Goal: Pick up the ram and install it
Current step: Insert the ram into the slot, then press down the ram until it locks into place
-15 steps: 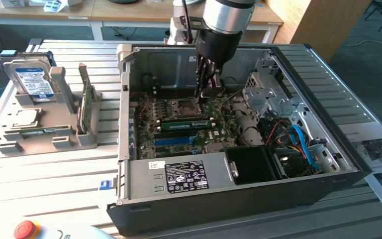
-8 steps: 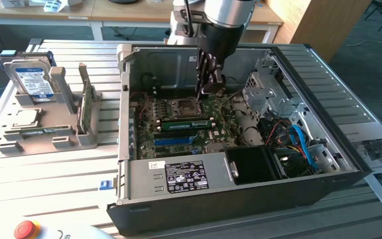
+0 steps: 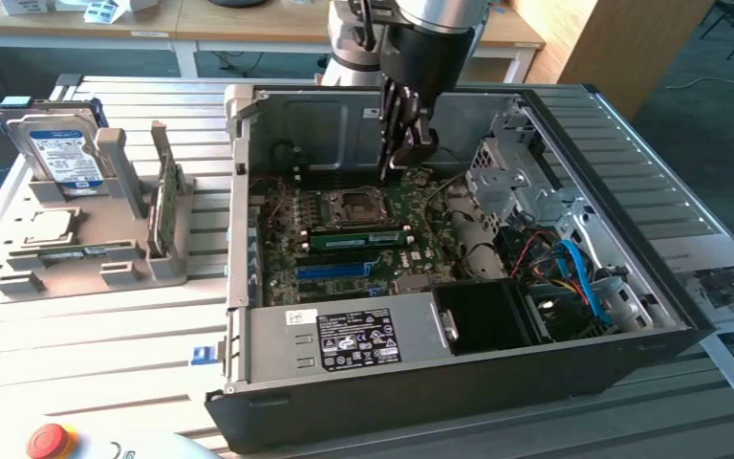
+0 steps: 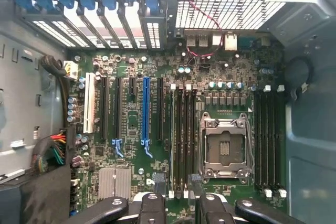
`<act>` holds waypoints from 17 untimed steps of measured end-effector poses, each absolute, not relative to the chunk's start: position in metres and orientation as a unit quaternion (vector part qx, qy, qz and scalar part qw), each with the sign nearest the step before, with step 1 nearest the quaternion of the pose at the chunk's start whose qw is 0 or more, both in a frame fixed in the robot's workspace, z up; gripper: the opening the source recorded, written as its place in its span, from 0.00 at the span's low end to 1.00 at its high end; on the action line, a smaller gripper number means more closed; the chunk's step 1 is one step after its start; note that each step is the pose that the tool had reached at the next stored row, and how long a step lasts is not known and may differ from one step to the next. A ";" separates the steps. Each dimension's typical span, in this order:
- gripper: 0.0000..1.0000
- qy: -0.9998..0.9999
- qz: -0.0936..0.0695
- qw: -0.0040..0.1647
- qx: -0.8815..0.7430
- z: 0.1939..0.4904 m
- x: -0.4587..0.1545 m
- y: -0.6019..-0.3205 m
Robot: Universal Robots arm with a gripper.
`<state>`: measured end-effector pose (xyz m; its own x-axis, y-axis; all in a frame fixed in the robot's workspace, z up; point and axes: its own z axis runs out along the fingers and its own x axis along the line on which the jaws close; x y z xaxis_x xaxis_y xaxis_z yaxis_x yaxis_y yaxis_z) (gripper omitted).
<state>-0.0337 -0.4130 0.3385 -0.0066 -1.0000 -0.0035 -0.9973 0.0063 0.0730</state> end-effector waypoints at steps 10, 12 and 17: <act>0.31 -0.709 -0.027 0.025 0.704 0.356 -0.034 -0.413; 0.31 -0.709 -0.027 0.024 0.704 0.358 -0.034 -0.413; 0.31 -0.709 -0.027 0.025 0.704 0.358 -0.034 -0.413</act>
<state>-0.0337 -0.4130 0.3580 -0.0066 -1.0000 -0.0035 -0.9973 0.0063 0.0731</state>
